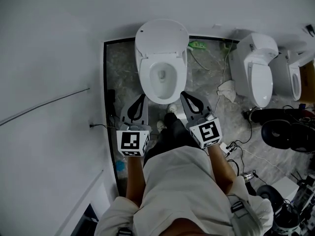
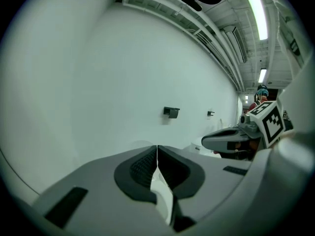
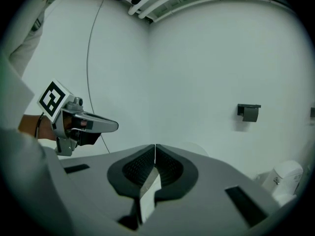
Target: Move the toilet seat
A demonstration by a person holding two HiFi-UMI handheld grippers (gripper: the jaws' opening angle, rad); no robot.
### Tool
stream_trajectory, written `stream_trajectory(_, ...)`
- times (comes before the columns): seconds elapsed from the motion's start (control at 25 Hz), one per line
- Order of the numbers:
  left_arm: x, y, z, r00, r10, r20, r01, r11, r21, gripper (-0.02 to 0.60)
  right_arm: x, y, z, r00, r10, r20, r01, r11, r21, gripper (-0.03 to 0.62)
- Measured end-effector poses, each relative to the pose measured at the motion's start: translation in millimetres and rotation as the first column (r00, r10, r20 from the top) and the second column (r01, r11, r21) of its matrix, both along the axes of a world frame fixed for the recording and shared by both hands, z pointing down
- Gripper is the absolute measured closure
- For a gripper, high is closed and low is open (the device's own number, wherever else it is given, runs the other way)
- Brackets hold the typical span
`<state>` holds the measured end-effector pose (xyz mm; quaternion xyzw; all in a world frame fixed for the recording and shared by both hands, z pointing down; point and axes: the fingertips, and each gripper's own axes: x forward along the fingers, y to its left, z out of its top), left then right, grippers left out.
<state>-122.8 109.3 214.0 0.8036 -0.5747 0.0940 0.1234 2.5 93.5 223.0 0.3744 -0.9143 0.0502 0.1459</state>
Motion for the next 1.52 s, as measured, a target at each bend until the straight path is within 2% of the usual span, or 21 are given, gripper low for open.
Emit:
stream_trajectory(0.44,3,-54,59,0.999,-0.023,0.023,0.025,0.994,-0.109,0.559,5,-55,65,1.0,-0.024,-0.01,0.022,0.994,-0.108,0.572)
stream_trajectory(0.88,-3,-90,116,0.998,-0.056,0.042,0.063,0.98,-0.19,0.558,16,-82,133,0.998,-0.055,-0.041,0.045,0.977,-0.208,0.571)
stream_trajectory(1.16,3,-97,161,0.997,-0.056,0.046,0.065,0.967,-0.246,0.558,30,-83,191,0.996,-0.038,-0.077,0.015,0.96,-0.281,0.571)
stream_trajectory(1.52,8,-96,234,0.999,-0.043,0.026,0.049,0.944,-0.327,0.558,41,-79,266,0.992,0.037,-0.122,-0.078,0.932,-0.353,0.57)
